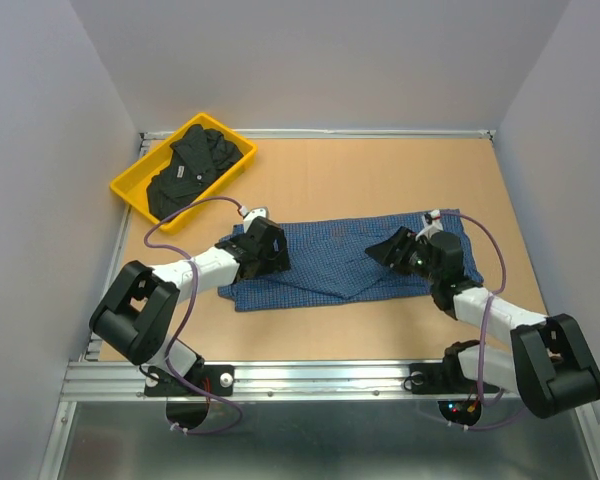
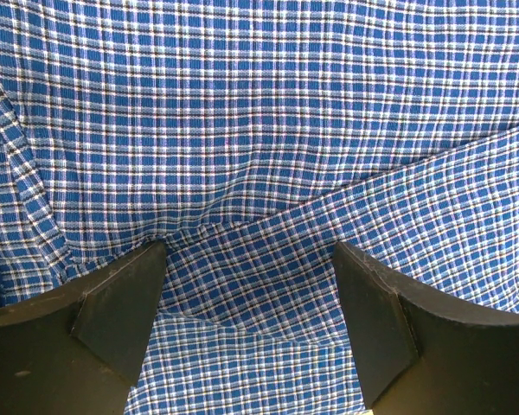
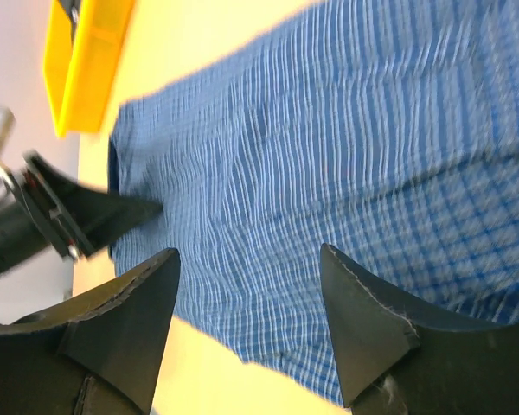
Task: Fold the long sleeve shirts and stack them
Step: Fold the shirt
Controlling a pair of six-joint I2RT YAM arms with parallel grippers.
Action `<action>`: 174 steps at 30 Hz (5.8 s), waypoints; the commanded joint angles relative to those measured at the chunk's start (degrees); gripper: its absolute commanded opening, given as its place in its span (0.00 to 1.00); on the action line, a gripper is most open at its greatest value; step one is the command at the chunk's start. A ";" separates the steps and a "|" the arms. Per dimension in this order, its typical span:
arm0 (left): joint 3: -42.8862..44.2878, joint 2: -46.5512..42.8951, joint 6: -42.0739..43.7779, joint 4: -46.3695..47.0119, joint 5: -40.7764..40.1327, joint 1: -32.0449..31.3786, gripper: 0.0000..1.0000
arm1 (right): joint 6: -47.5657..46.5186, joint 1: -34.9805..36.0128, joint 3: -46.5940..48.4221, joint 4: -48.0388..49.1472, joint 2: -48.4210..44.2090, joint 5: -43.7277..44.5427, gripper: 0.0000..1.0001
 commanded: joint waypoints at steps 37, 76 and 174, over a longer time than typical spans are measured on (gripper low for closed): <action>-5.06 -4.46 -3.76 0.58 0.13 0.48 0.90 | 3.35 16.80 12.09 9.77 10.63 -13.91 0.70; -1.72 -10.27 -12.90 -2.32 -1.37 -3.65 0.93 | -22.76 17.43 25.81 -36.97 12.83 42.35 0.73; 71.85 46.36 15.76 -7.33 4.34 4.35 0.91 | -5.70 29.65 33.45 -35.13 22.26 25.90 0.69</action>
